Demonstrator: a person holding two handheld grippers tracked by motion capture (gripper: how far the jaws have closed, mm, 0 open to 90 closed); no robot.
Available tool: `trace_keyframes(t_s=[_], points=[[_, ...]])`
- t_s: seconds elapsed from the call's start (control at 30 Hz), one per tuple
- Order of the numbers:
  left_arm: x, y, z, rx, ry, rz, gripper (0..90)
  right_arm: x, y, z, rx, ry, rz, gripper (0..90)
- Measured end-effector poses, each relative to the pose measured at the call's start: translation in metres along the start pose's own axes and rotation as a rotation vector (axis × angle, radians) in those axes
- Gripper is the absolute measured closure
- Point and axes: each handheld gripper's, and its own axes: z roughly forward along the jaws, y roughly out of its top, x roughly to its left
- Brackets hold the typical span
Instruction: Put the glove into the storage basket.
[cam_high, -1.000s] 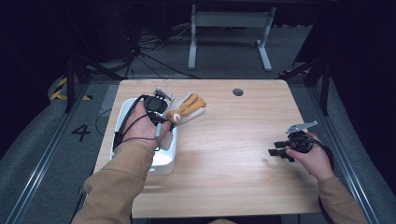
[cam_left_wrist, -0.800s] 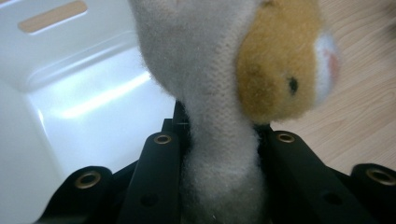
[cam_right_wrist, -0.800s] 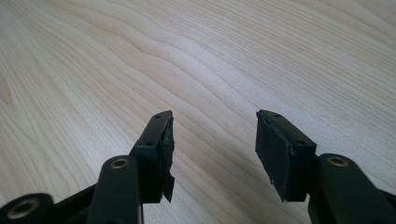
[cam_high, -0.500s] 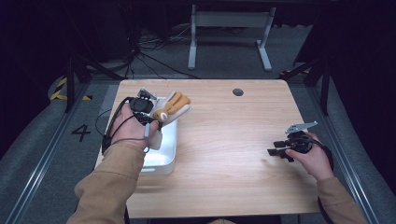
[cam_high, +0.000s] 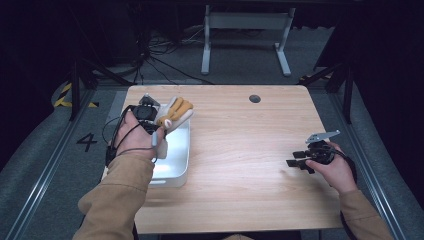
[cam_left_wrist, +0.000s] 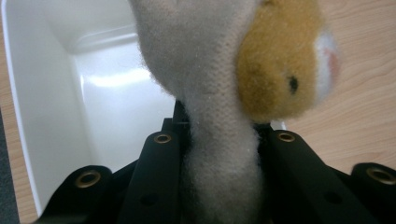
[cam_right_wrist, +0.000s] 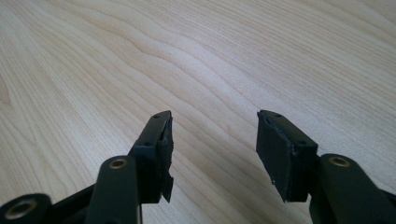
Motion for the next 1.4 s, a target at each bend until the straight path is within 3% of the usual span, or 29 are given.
trace_keyframes(t_s=[0.13,0.3,0.37,0.67,1.0,1.23,1.4], points=[[0.006,-0.004,0.002,-0.005,0.018,-0.043,74.2,0.001,0.000,0.000,0.001,0.005,-0.001,46.4],[0.014,-0.007,0.006,-0.011,0.010,-0.080,74.0,0.001,0.002,0.001,-0.001,0.005,-0.005,46.4],[0.017,-0.008,0.010,-0.004,-0.012,-0.098,74.0,0.001,0.003,0.002,-0.003,0.008,-0.007,46.4],[0.023,-0.014,0.031,0.009,-0.017,-0.159,73.9,0.002,0.008,0.005,-0.001,0.019,-0.020,46.1],[0.033,-0.019,0.058,0.017,-0.018,-0.193,73.6,0.000,0.008,0.008,0.003,0.016,-0.022,46.0],[0.035,-0.020,0.069,0.018,0.001,-0.212,73.5,0.001,0.008,0.009,0.008,0.012,-0.027,45.8],[0.037,-0.022,0.079,0.030,-0.009,-0.232,73.5,0.000,0.007,0.010,0.011,0.013,-0.026,45.6]])
